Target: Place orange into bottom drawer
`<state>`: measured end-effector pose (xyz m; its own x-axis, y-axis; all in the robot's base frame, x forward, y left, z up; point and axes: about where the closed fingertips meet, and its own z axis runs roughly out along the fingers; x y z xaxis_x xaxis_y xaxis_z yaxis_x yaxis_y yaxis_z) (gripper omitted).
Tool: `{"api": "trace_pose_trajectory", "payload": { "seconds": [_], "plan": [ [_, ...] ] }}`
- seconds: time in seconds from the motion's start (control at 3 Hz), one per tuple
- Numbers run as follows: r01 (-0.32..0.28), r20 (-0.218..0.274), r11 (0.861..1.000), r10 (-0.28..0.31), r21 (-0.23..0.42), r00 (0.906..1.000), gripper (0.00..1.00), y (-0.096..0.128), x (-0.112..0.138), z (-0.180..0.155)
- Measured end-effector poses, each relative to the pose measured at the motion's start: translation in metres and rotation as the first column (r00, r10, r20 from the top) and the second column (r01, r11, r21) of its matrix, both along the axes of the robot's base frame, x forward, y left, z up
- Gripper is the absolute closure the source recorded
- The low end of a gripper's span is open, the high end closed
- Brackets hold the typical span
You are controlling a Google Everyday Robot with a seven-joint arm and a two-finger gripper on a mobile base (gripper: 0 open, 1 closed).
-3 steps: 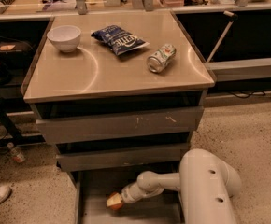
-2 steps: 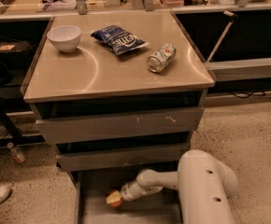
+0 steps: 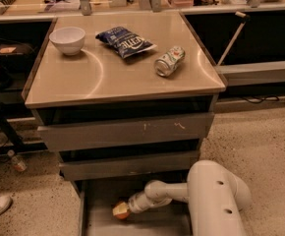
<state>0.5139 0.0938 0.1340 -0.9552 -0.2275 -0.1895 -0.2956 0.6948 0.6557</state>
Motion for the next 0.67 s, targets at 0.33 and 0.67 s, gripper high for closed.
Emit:
{"api": "trace_pose_trajectory", "payload": {
  "seconds": [0.33, 0.67],
  "plan": [
    [0.007, 0.000, 1.000, -0.007, 0.000, 1.0000, 1.00, -0.0017, 0.0015, -0.0020],
    [0.007, 0.000, 1.000, -0.007, 0.000, 1.0000, 0.82, -0.0017, 0.0015, -0.0020]
  ]
}}
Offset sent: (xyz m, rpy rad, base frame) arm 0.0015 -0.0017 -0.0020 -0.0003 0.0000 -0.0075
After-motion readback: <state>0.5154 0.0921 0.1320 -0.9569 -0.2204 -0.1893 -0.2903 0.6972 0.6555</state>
